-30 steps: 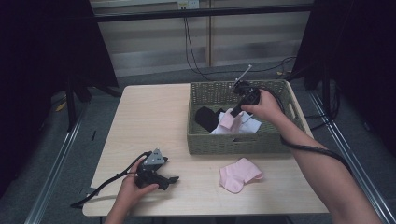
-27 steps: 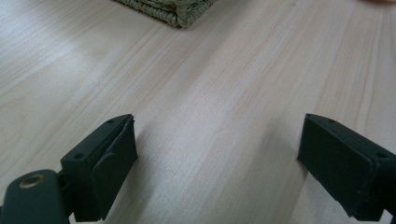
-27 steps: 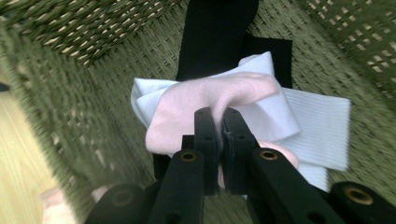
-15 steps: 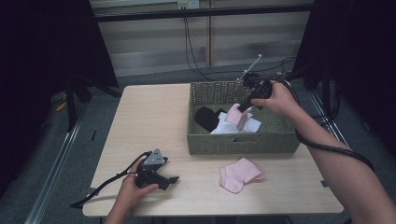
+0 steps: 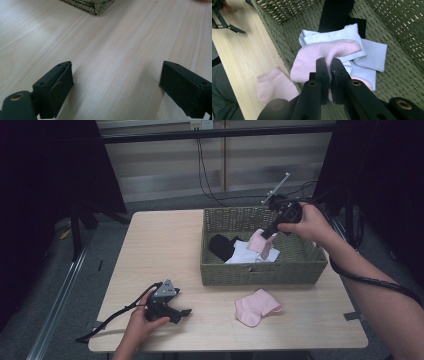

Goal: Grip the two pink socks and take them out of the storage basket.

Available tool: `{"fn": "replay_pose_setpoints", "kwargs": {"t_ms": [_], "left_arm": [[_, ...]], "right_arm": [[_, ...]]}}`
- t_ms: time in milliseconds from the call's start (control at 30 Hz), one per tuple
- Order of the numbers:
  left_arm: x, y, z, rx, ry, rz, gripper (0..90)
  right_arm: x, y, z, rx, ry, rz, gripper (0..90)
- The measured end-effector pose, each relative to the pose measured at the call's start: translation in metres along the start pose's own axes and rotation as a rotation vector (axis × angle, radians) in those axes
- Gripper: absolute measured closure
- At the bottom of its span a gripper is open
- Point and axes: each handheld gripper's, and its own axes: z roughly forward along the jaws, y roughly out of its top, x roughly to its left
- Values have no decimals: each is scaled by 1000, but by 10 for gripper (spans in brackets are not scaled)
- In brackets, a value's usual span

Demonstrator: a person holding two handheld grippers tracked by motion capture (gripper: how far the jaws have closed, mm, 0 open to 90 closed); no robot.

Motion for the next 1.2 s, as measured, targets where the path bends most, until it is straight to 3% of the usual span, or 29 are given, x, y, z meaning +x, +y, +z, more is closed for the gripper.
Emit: {"fn": "replay_pose_setpoints", "kwargs": {"t_ms": [733, 1200], "left_arm": [[0, 0, 0, 0, -1, 0, 109], [0, 0, 0, 1, -1, 0, 109]], "right_arm": [[29, -3, -36, -8, 25, -67, 860], [48, -10, -43, -27, 76, -111, 857]]}}
